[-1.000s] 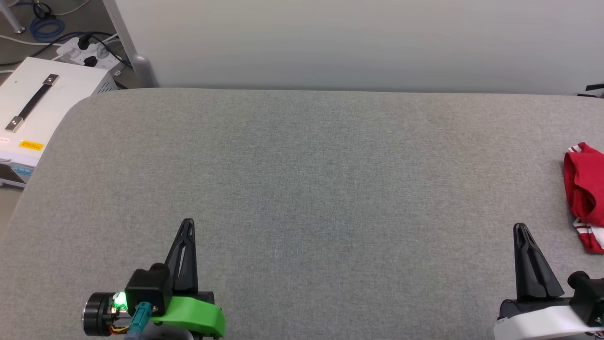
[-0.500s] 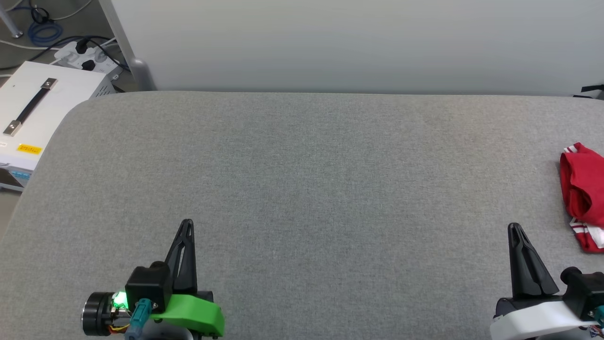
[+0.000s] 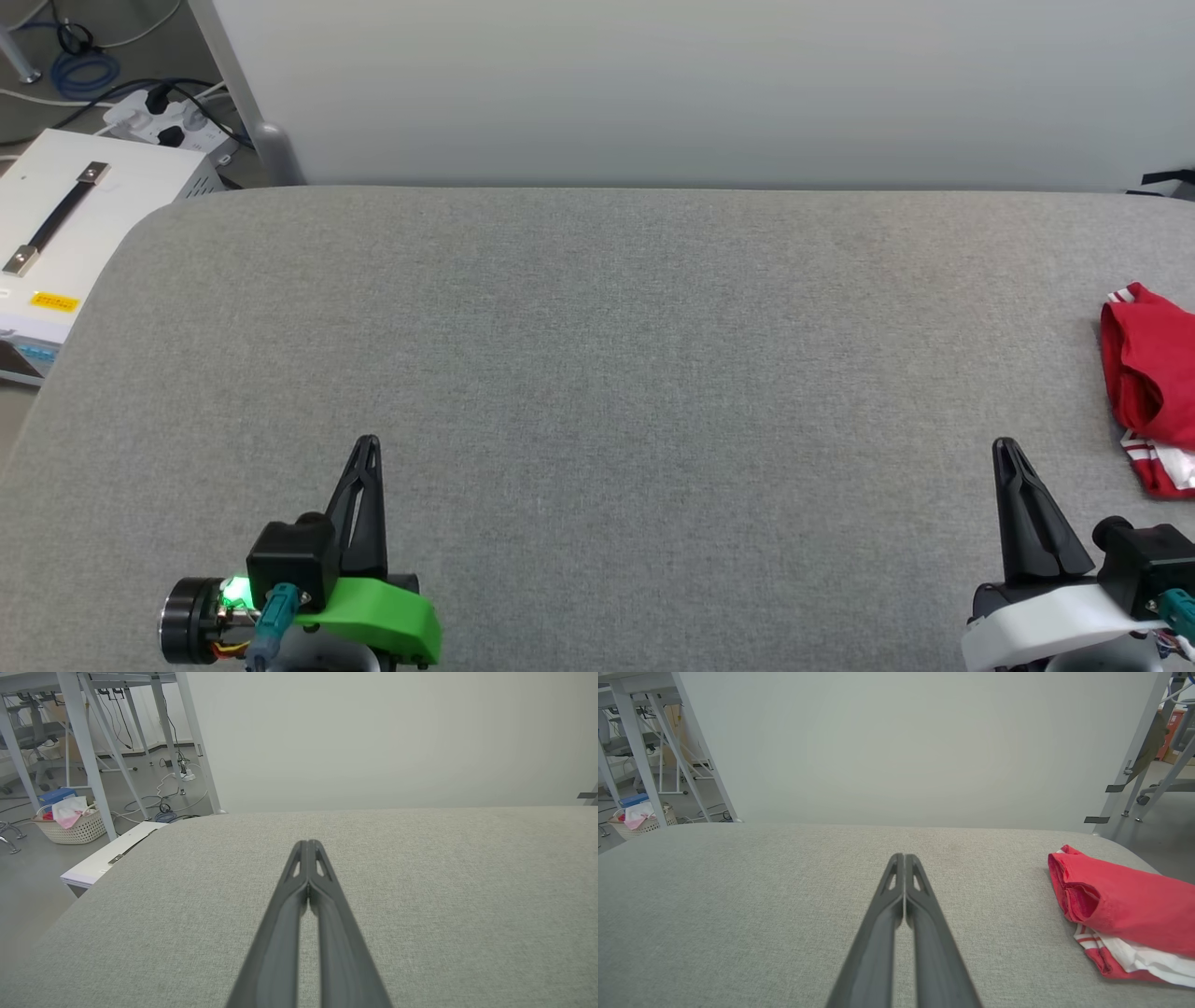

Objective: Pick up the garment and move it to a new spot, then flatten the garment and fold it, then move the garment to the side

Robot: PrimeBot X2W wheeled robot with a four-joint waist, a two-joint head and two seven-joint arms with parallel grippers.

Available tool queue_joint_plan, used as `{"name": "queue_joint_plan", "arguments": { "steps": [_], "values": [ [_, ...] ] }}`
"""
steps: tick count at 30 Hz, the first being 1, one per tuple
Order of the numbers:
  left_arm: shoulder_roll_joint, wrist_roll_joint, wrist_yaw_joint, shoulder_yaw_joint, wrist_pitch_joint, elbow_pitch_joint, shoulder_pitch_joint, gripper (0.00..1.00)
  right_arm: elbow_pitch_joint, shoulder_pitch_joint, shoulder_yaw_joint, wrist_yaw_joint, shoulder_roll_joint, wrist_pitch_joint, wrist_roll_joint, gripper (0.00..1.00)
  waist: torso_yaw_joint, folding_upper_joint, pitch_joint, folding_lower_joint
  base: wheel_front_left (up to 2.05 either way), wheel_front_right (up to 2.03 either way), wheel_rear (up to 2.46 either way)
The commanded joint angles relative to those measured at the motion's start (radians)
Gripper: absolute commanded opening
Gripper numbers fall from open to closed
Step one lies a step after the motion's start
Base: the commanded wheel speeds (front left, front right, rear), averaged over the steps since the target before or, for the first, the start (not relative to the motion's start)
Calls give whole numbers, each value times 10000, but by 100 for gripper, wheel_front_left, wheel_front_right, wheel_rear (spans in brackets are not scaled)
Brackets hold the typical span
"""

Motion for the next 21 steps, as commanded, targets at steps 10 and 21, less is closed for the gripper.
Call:
{"name": "queue_joint_plan", "arguments": {
  "steps": [10,21],
  "values": [
    [-66,144,-51,110,254,-7,-209,0,116,-290,79,-2,30,246,-213,0,-48,0,-52,0,0,0,0],
    [-84,189,-61,170,477,-10,-260,0,206,-416,138,-3,38,473,-361,0,-98,0,-107,0,0,0,0]
  ]
}}
